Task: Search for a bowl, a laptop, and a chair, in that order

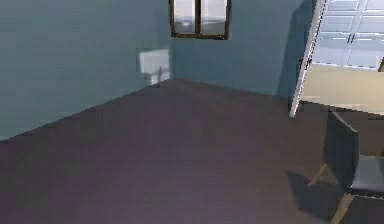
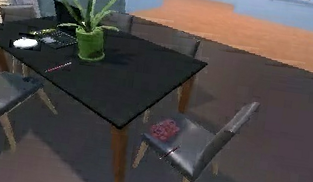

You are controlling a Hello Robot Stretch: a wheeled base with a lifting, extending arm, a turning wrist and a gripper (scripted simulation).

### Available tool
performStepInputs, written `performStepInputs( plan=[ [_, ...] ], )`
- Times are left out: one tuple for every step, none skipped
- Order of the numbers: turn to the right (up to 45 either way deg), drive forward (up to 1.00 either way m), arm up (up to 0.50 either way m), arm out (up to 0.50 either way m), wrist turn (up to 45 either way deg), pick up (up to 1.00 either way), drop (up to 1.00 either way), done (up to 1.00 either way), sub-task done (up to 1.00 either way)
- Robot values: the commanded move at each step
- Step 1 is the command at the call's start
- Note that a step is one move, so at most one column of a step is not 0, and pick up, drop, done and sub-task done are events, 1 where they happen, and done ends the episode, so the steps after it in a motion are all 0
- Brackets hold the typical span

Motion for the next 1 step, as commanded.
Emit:
performStepInputs(
  plan=[
    [0.0,0.15,0.00,0.00,0.0,0.00,0.00,0.00,0.00]
  ],
)
